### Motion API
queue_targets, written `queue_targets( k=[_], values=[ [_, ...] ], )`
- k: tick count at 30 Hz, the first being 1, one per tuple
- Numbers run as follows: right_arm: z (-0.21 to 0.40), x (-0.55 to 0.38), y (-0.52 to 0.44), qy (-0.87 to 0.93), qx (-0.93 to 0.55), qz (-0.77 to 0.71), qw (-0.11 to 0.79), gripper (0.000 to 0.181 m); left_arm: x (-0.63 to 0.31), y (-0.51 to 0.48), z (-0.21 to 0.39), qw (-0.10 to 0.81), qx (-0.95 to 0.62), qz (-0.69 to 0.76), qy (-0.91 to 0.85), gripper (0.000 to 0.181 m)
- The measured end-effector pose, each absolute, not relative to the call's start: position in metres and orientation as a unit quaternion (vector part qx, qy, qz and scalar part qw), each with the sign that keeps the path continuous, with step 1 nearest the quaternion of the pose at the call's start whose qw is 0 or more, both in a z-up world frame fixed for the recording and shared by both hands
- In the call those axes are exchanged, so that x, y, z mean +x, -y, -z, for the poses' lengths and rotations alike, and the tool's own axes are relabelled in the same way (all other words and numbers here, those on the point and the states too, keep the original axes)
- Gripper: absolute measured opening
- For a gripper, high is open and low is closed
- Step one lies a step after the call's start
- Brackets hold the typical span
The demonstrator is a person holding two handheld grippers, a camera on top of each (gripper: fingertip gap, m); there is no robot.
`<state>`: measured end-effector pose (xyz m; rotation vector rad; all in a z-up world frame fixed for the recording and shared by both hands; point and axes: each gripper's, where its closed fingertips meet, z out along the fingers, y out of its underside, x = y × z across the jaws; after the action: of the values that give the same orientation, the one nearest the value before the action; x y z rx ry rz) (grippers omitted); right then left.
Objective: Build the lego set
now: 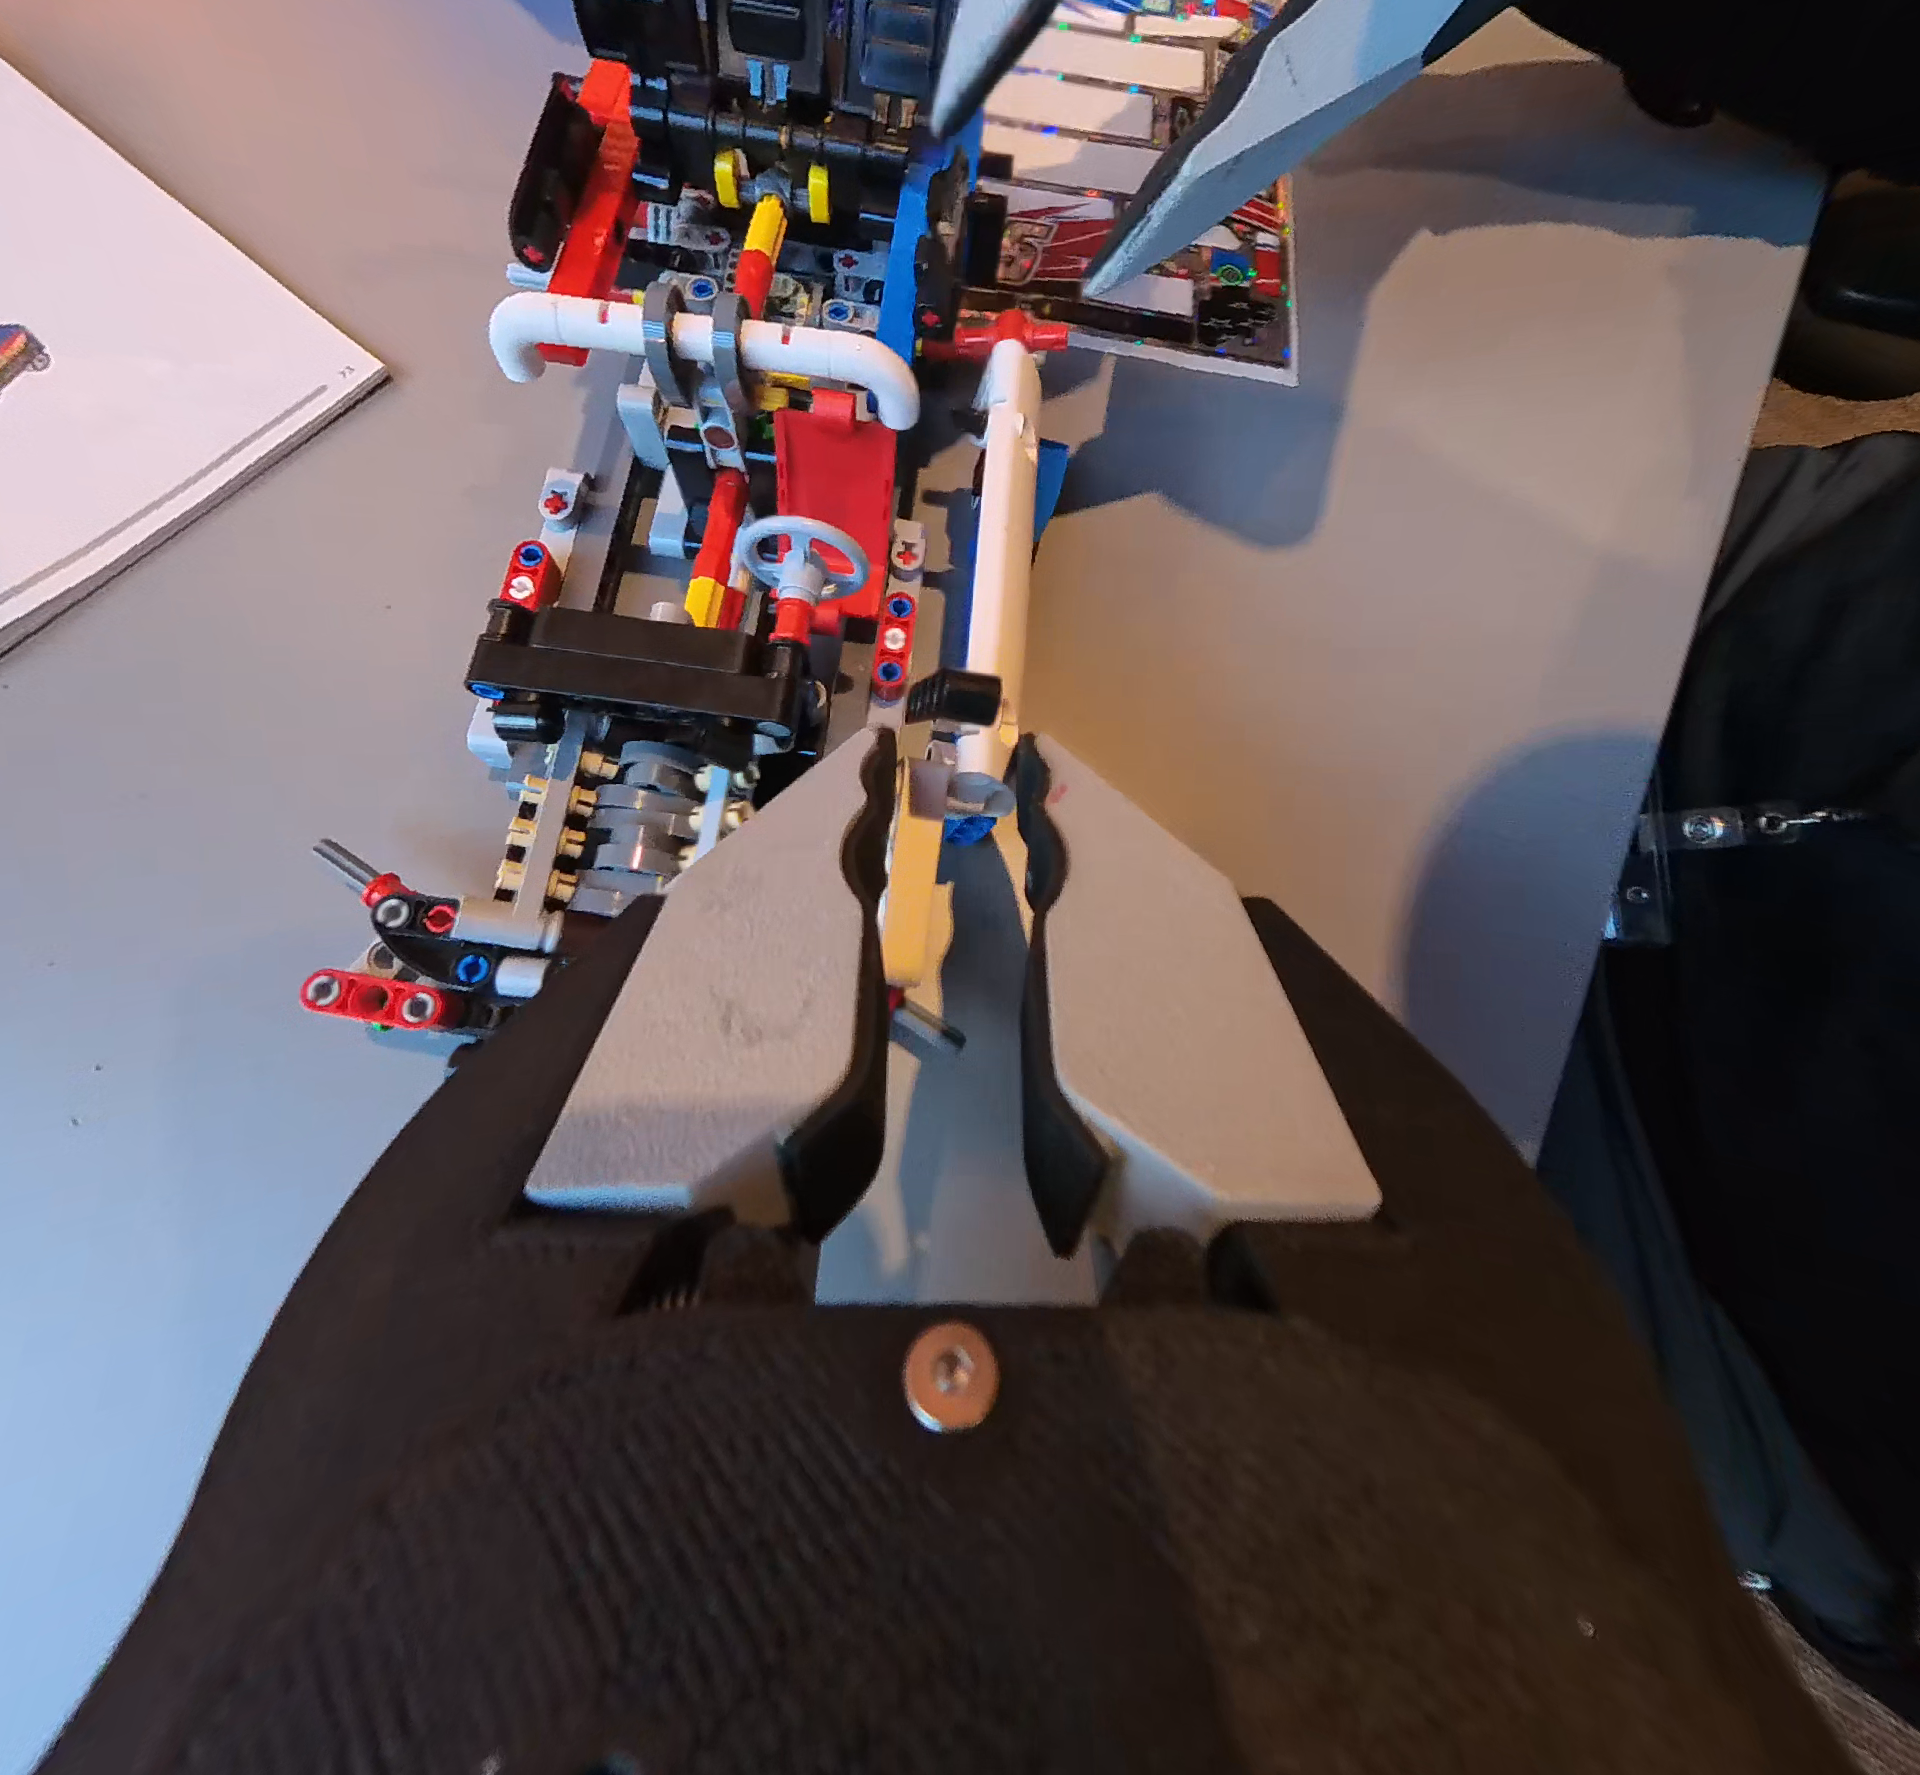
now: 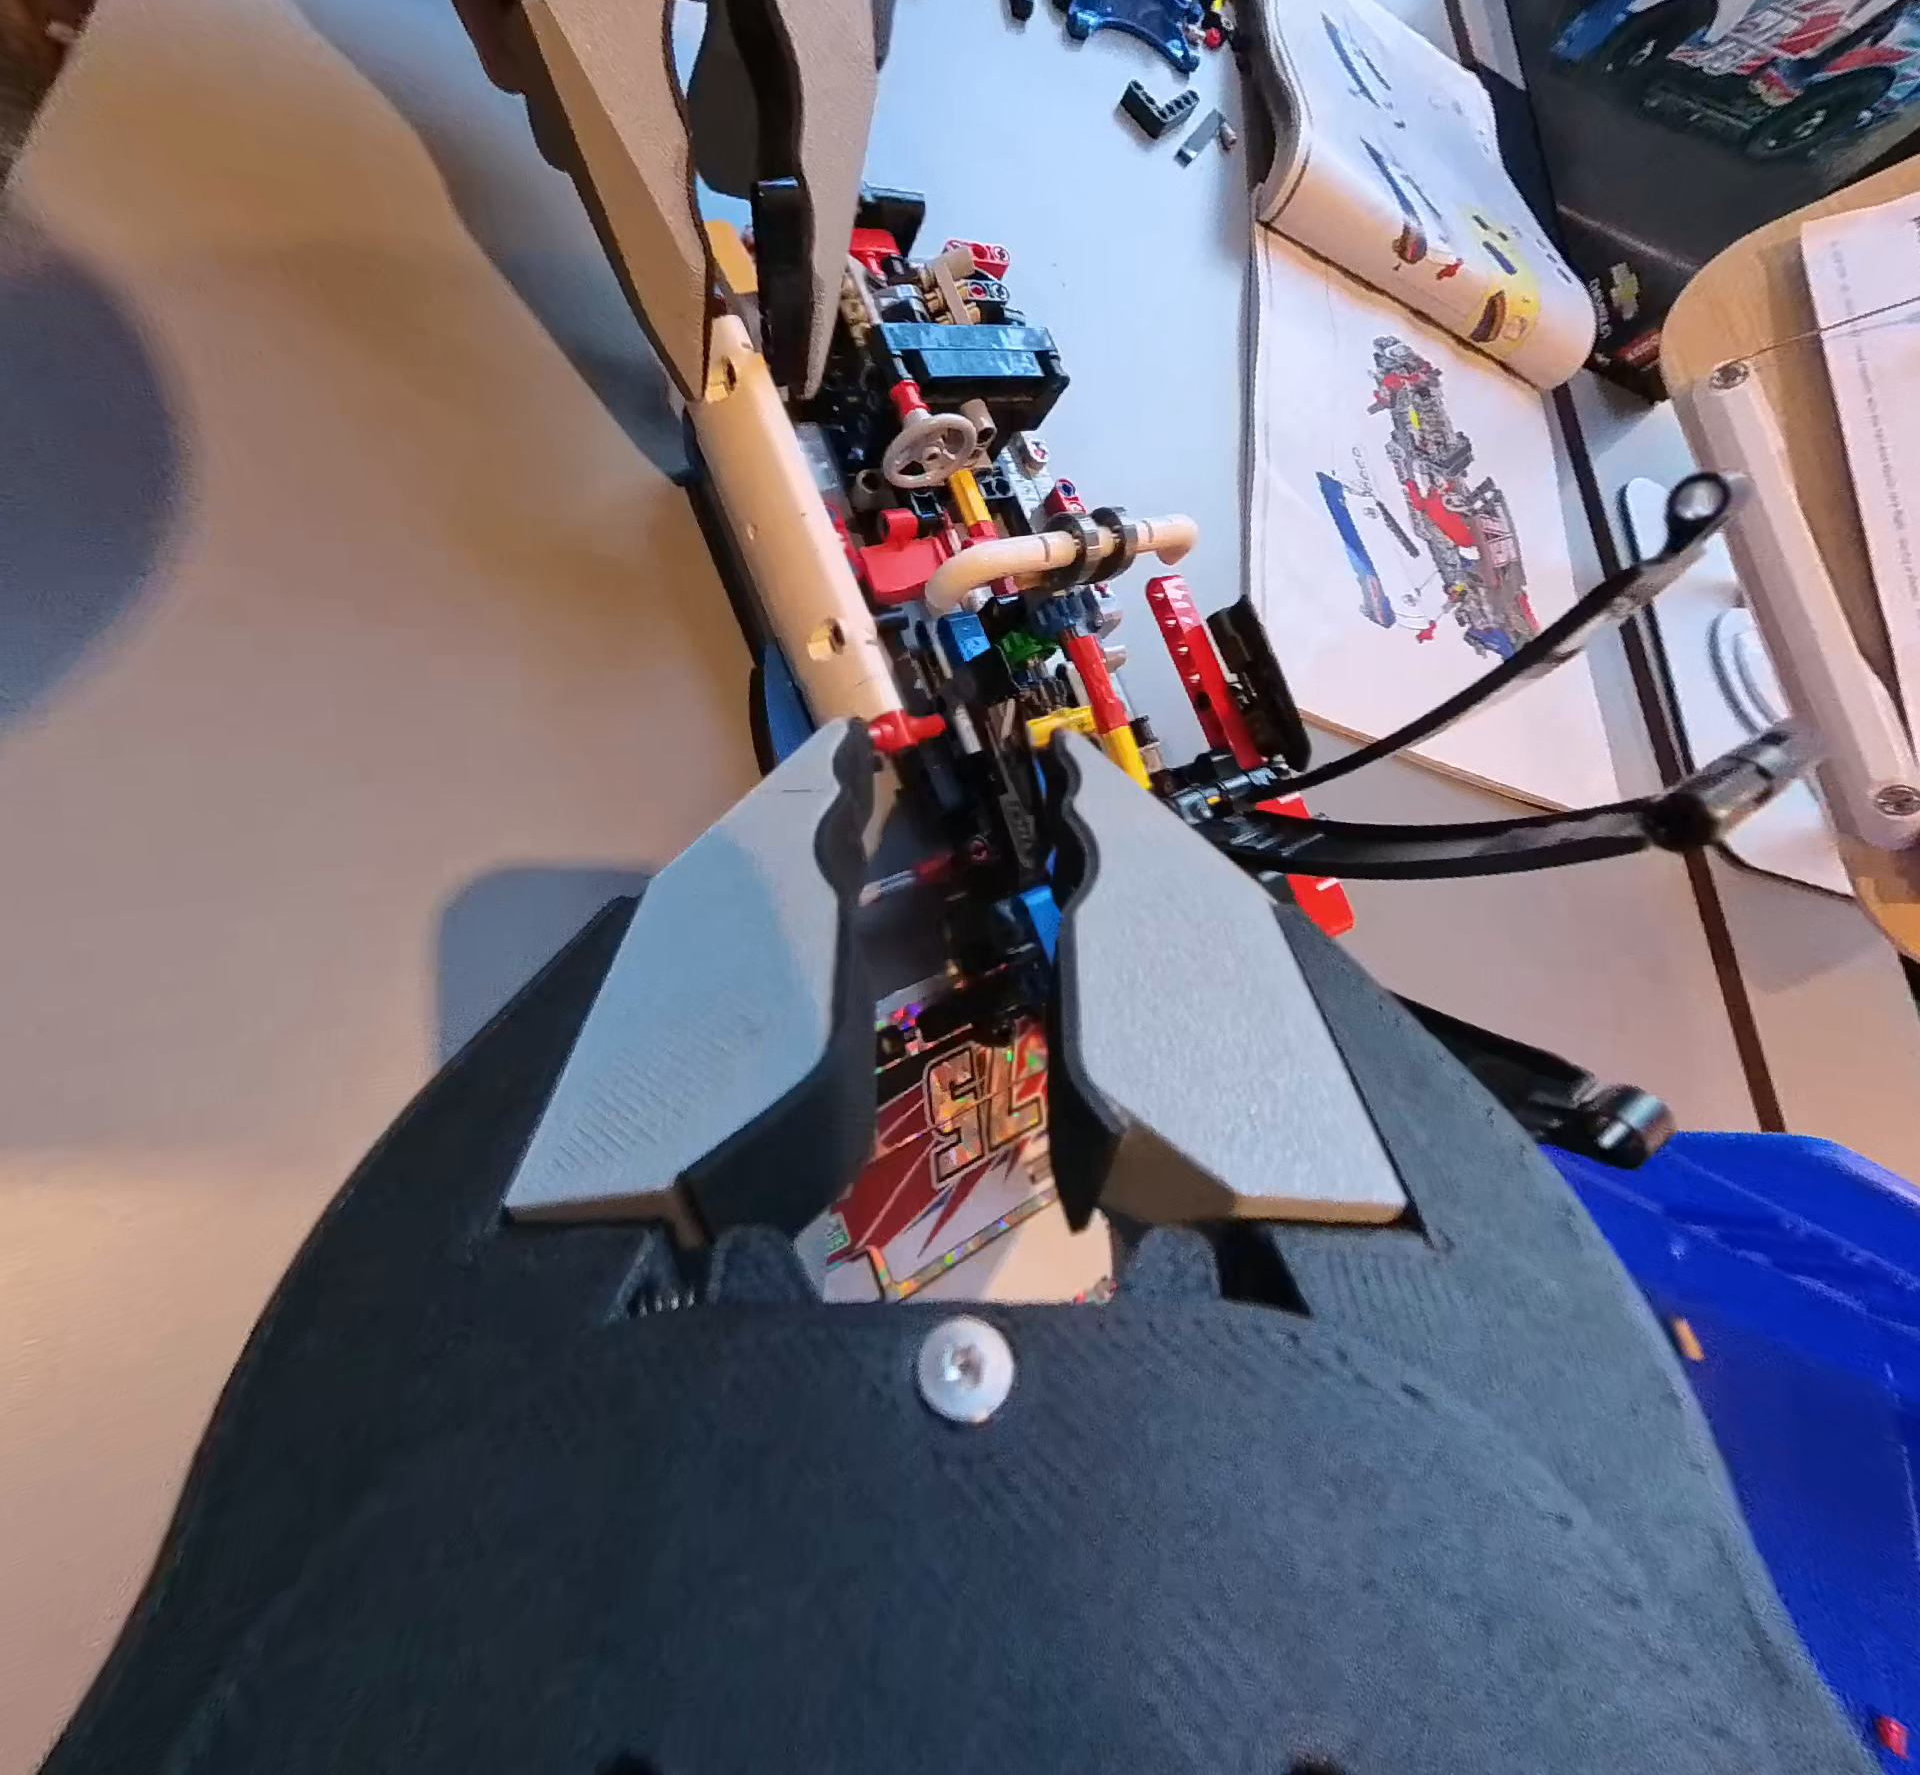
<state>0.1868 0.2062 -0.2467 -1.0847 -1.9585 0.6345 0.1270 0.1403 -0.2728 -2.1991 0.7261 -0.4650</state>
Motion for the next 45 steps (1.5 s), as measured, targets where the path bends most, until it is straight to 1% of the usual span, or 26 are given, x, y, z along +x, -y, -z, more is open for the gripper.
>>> queue_targets(
  k=[2,4,10,13,17,23,28,35,39,45],
  values=[
    [0.246,0.185,-0.208,0.77,-0.428,-0.253,0.399,0.038,0.127,-0.141,0.273,0.38,-0.86,0.184,-0.286,0.02],
    [0.245,0.182,-0.207,0.771,-0.426,-0.259,0.395,0.041,0.127,-0.143,0.273,0.383,-0.858,0.182,-0.291,0.02],
    [0.256,0.175,-0.208,0.777,-0.431,-0.256,0.381,0.039,0.127,-0.148,0.273,0.381,-0.862,0.191,-0.276,0.02],
    [0.258,0.174,-0.205,0.778,-0.423,-0.256,0.388,0.036,0.125,-0.148,0.273,0.382,-0.862,0.191,-0.272,0.02],
    [0.263,0.174,-0.208,0.786,-0.421,-0.236,0.387,0.04,0.123,-0.148,0.273,0.375,-0.864,0.192,-0.275,0.02],
    [0.265,0.172,-0.206,0.813,-0.404,-0.203,0.366,0.039,0.124,-0.149,0.274,0.357,-0.867,0.179,-0.297,0.02],
    [0.258,0.172,-0.199,0.833,-0.405,-0.208,0.315,0.033,0.123,-0.15,0.273,0.348,-0.871,0.171,-0.302,0.02],
    [0.271,0.166,-0.201,0.866,-0.413,-0.152,0.236,0.038,0.123,-0.15,0.27,0.343,-0.878,0.173,-0.286,0.02],
    [0.281,0.162,-0.203,0.874,-0.423,-0.135,0.198,0.035,0.122,-0.15,0.271,0.341,-0.879,0.176,-0.283,0.02],
    [0.283,0.16,-0.204,0.872,-0.434,-0.132,0.183,0.033,0.121,-0.151,0.271,0.342,-0.88,0.186,-0.272,0.02]
  ],
)
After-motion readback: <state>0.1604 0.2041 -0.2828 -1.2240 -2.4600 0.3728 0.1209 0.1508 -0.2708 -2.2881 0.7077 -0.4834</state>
